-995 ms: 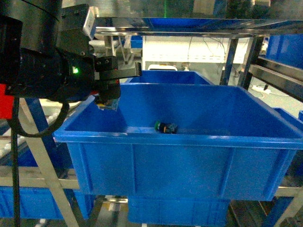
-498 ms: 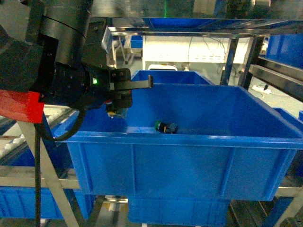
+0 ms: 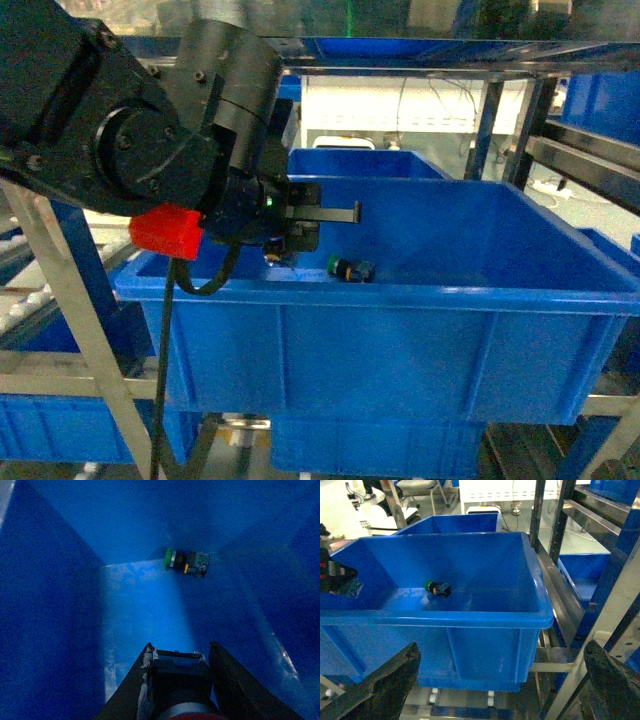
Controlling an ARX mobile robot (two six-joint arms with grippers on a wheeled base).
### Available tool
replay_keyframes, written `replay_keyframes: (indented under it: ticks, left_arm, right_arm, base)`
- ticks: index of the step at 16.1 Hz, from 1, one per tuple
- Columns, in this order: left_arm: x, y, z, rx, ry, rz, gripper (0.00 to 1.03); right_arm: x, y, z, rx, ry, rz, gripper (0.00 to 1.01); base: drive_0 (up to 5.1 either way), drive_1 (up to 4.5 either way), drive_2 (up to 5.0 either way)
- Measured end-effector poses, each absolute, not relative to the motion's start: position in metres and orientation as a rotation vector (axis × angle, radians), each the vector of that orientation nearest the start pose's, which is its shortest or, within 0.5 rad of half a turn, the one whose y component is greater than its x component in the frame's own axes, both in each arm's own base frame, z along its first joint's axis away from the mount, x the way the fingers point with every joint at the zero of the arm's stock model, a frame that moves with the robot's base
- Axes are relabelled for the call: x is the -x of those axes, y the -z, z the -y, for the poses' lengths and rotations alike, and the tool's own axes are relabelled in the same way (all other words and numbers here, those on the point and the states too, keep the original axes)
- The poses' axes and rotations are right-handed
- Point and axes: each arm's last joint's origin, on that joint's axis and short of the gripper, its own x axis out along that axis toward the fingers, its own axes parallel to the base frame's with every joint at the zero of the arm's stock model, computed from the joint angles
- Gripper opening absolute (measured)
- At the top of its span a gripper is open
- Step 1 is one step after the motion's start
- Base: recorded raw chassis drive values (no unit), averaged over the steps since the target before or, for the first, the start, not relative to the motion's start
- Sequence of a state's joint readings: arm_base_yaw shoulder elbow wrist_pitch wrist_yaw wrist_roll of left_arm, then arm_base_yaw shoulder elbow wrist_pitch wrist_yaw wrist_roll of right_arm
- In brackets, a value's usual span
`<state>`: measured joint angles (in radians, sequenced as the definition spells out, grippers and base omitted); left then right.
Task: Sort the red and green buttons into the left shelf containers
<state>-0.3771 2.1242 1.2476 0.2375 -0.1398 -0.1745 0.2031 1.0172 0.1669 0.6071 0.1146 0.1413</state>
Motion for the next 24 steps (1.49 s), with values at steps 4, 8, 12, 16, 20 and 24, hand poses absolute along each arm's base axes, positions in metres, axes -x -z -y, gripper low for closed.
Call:
replay_keyframes:
  ticks: [4,8,12,16,20,24]
  left_arm:
    - [-0.425,-0.11,0.164,-0.027,0.172,-0.673,0.29]
    - [-0.439,-0.109,0.167,-0.024,0.178,-0.658,0.69]
    - [-0.416,-0.121,0.152,-0.005,0.176,-0.594,0.98]
    - [-0.373,-0.136,0.142,0.01,0.201,-0.514,0.98]
    - [-0.326,-0.152,0.118,0.021,0.198,-0.418,0.98]
    - [-0.274,-0.195,0.065,0.128,0.062,-0.266,0.98]
  right_arm:
    - [-0.179,-0.16,-0.033,-0.102,-0.071,-0.246,0.98]
    - [-0.179,-0.16,-0.033,-0.102,-0.071,-0.246,0.98]
    - [-0.179,-0.16,-0.033,-0.102,-0.071,-0.246,0.98]
    - [-0.179,-0.16,-0.033,-0.102,-0.071,-0.246,0.98]
    - [-0.179,-0.16,-0.033,-0.102,-0.071,-0.246,0.98]
    - [-0.179,-0.16,-0.033,-0.102,-0.071,-0.246,0.98]
  base:
    - [0.0,0.0,0.0]
    - [0.0,0.0,0.0]
    - [0.0,0.0,0.0]
    - [0.0,0.0,0.0]
    - [0.0,0.0,0.0]
    - [0.0,0.0,0.0]
